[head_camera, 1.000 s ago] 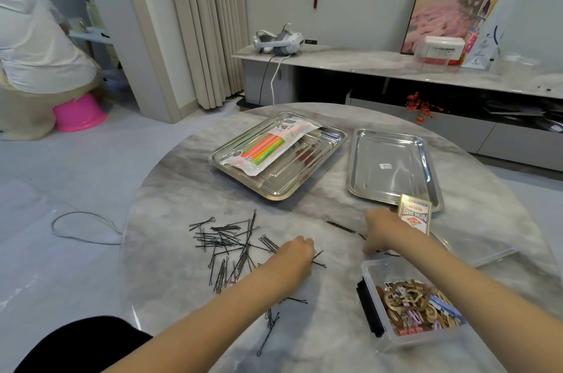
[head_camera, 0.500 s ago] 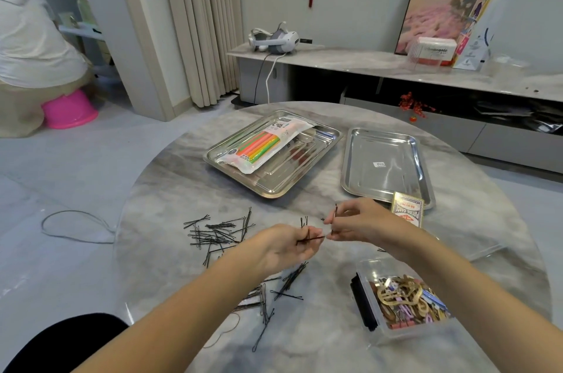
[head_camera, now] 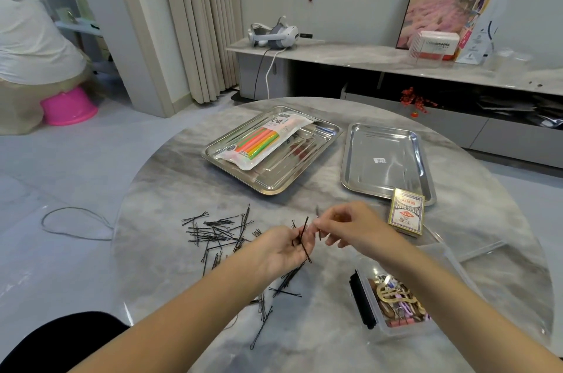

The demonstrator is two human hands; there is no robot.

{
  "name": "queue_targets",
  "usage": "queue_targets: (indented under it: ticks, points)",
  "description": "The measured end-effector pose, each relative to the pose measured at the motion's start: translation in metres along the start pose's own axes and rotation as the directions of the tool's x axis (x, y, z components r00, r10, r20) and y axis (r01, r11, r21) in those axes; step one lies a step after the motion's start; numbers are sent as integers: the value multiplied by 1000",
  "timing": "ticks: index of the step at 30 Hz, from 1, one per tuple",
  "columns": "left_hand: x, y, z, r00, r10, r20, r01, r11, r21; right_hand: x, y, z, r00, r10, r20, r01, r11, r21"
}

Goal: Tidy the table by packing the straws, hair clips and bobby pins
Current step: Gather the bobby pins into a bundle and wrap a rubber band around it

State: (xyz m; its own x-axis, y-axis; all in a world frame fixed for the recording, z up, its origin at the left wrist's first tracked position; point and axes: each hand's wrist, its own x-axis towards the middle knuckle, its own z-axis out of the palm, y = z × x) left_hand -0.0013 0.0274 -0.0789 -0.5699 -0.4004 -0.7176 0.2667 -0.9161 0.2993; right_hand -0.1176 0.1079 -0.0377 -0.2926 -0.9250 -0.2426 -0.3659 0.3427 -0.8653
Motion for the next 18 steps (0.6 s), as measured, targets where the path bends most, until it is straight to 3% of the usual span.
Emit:
queue_targets:
  ticks: [3,6,11,18]
  points:
    - [0,-5,3,999,-30,33,30,1000,4,0,-2,9,992,-123,-20,113,956,-273]
    - [1,-8,4,999,-39,39,38,999,11,3,9,17,982,-150,-116,89,904,-419]
    - [-4,-8,6,998,8,61,-10,1000,20,3,16,21,965,-174,-196,84,913,-399]
    - [-11,-16,12,997,26,75,-33,995,93,-1,19,31,969,-63,-239,-46,904,-424]
